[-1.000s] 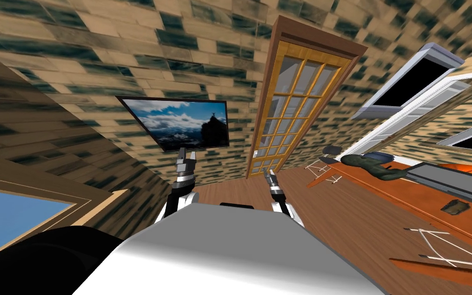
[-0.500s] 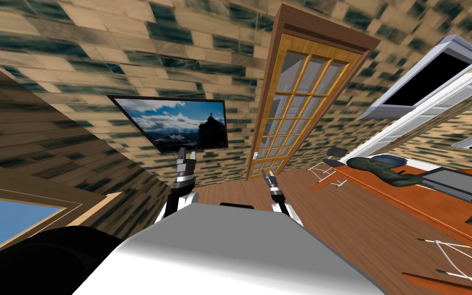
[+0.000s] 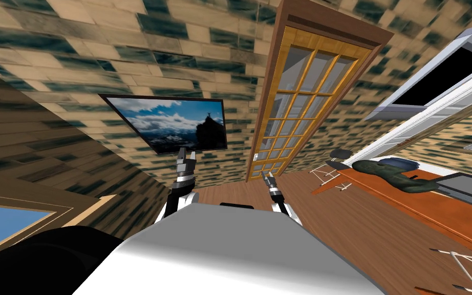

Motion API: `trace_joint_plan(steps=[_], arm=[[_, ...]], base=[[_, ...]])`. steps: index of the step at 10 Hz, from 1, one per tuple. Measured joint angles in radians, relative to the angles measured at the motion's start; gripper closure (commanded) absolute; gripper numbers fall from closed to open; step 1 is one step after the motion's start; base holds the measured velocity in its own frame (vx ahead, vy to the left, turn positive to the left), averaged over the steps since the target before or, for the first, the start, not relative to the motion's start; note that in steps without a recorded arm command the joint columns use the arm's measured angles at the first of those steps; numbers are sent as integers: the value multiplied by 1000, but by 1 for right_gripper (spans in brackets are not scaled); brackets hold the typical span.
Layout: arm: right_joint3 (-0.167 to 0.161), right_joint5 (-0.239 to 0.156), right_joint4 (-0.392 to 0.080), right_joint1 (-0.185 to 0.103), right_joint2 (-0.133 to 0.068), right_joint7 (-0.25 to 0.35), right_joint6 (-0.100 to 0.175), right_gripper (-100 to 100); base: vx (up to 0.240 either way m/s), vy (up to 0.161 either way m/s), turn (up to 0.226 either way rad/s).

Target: Pull the door open

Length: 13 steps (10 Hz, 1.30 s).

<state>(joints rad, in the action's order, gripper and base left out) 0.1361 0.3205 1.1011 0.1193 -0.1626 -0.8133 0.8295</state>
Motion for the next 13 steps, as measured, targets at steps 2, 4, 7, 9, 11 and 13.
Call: trace_joint_plan(steps=[2, 4, 7, 9, 11, 13], arm=[[4, 12, -44, -11, -4, -31, 17, -100], [7, 22, -76, -22, -4, -58, 25, -100], [16, 38, -166, -57, -6, -106, 55, -100], [21, 50, -215, -76, -14, -138, 69, -100], [25, 60, -250, -85, -17, -163, 81, -100], [30, 69, -296, -102, -21, -189, 96, -100]], base=[[105, -49, 30], [56, -22, 13], [99, -47, 36], [106, -47, 26], [77, -25, 20], [88, -33, 29]])
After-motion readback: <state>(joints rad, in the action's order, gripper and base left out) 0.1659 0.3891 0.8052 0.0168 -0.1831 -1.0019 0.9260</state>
